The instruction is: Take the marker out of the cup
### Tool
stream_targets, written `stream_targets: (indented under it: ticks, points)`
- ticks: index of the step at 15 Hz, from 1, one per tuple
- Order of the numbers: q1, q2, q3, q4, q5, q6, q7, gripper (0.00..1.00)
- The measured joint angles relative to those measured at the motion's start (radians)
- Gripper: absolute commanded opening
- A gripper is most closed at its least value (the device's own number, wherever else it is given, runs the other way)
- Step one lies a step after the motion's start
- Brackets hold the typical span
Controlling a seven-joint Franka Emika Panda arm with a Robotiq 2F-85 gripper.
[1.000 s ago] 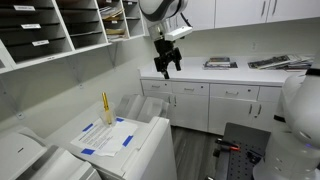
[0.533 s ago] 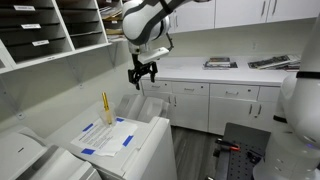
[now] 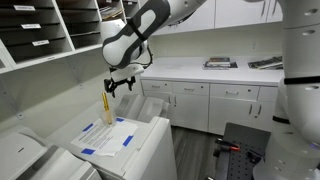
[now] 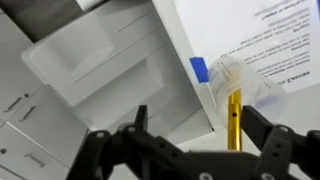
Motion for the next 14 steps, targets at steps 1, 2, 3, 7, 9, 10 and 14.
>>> stream_targets:
  ticks: [1, 2, 3, 7, 9, 10, 14]
  points:
    - [0.011, 0.031, -0.003, 0.028, -0.022, 0.01, 0.026, 1.0]
    - [0.023, 0.061, -0.009, 0.058, -0.039, 0.014, 0.047, 1.0]
    - [0.038, 0.091, -0.015, 0.09, -0.052, 0.014, 0.067, 1.0]
    - [0.096, 0.199, -0.049, 0.206, -0.08, 0.015, 0.131, 1.0]
    - [0.127, 0.247, -0.075, 0.265, -0.107, 0.015, 0.17, 0.91]
    - [0.141, 0.27, -0.089, 0.292, -0.118, 0.015, 0.186, 0.75]
    - [0.181, 0.34, -0.139, 0.378, -0.15, 0.014, 0.208, 0.45]
